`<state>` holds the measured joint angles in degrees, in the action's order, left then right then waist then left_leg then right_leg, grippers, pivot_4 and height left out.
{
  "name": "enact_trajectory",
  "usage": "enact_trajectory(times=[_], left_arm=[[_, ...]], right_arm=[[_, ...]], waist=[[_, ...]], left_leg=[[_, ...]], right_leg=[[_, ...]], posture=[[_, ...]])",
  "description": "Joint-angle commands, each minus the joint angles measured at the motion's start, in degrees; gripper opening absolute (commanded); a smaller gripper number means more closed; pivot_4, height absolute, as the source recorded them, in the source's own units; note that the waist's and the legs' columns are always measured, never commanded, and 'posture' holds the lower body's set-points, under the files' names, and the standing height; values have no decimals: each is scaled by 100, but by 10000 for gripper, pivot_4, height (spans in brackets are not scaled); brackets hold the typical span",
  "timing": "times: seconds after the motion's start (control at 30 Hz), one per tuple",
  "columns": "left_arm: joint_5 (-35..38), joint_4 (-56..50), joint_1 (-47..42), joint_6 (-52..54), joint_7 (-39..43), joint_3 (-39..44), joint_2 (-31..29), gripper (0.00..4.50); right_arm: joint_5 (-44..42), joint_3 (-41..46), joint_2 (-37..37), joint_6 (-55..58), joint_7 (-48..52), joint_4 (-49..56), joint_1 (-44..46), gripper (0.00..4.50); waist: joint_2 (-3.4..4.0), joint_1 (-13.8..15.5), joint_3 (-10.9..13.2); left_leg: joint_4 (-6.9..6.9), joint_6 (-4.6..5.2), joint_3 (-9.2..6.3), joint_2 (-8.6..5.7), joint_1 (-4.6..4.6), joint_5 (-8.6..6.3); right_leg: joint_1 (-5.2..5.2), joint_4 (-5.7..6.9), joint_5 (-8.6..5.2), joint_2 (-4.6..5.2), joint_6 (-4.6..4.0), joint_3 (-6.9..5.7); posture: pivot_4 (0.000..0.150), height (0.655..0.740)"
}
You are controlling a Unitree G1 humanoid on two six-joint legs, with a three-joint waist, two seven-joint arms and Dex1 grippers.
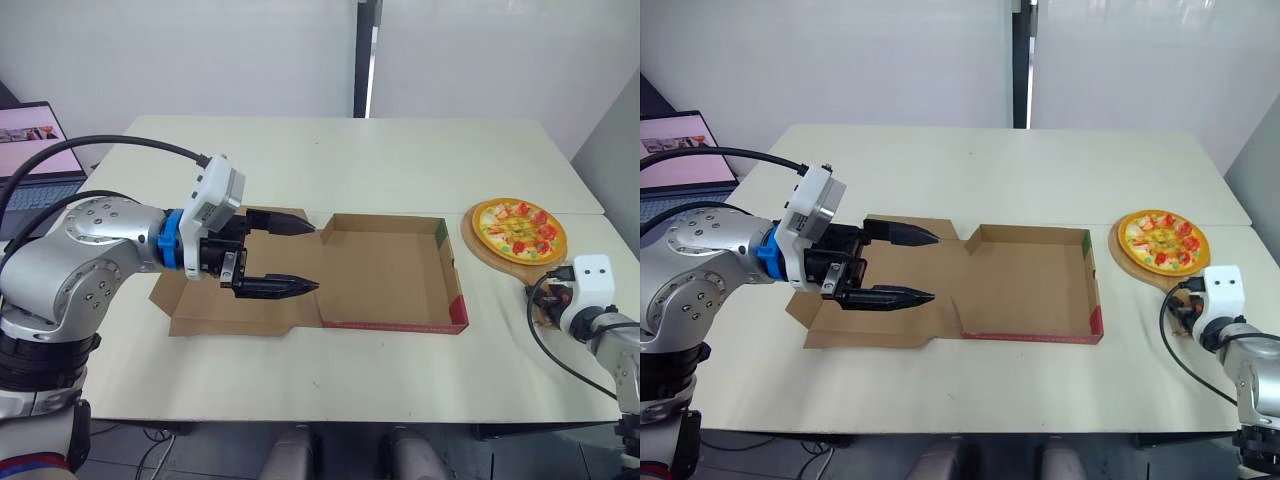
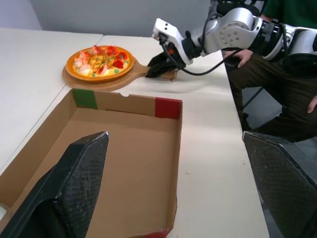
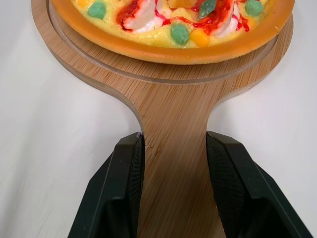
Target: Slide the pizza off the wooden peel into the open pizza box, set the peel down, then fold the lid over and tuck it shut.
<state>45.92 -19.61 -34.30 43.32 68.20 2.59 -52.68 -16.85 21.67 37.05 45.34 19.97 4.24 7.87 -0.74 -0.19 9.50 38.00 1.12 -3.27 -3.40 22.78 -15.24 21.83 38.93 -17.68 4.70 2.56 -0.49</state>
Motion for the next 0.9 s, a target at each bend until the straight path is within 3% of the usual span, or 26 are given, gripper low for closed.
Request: enact_trajectory(times=[0.03,0.27,0.4,0.43,0.7,0.8,0.9], left_arm=[[-16,-13,-62,-50,10,231,-128,45000],[-59,-20,99,-85,7,355,-246,45000],[-105,35,221,-112,-3,496,-318,45000],[-117,44,240,-129,12,507,-330,45000],[-66,-85,254,-128,33,486,-276,45000],[-19,-176,167,-128,97,338,-182,45000],[72,-218,-83,-70,35,162,73,45000]], right_arm=[[-83,491,458,-206,131,263,343,16593],[-269,474,980,-87,581,469,597,15431],[-357,338,1180,-16,777,507,897,1978],[-305,302,1191,-17,776,482,871,421],[-444,340,1352,141,1284,603,354,421],[-539,374,1649,199,1760,626,-24,6092],[-522,367,1889,95,2015,402,-97,16397]], waist=[[8,1,5],[20,-30,12],[19,-28,12],[19,-25,12],[18,10,12],[18,16,12],[18,8,12]], left_leg=[[-1,0,0,0,4,0],[-4,-1,5,7,12,1],[-2,-1,6,8,11,1],[-2,-1,5,8,11,1],[0,-1,4,5,13,1],[0,-1,0,5,14,1],[3,1,5,4,13,1]], right_leg=[[5,2,0,0,0,0],[21,6,0,-4,0,2],[18,5,0,-5,0,3],[17,5,0,-5,0,2],[16,4,0,0,0,2],[15,4,0,0,0,-1],[13,4,0,0,0,2]], posture=[[1500,7281],[1500,7281],[1500,7281],[1500,7281],[1500,7281],[1500,7281],[1500,7281]])
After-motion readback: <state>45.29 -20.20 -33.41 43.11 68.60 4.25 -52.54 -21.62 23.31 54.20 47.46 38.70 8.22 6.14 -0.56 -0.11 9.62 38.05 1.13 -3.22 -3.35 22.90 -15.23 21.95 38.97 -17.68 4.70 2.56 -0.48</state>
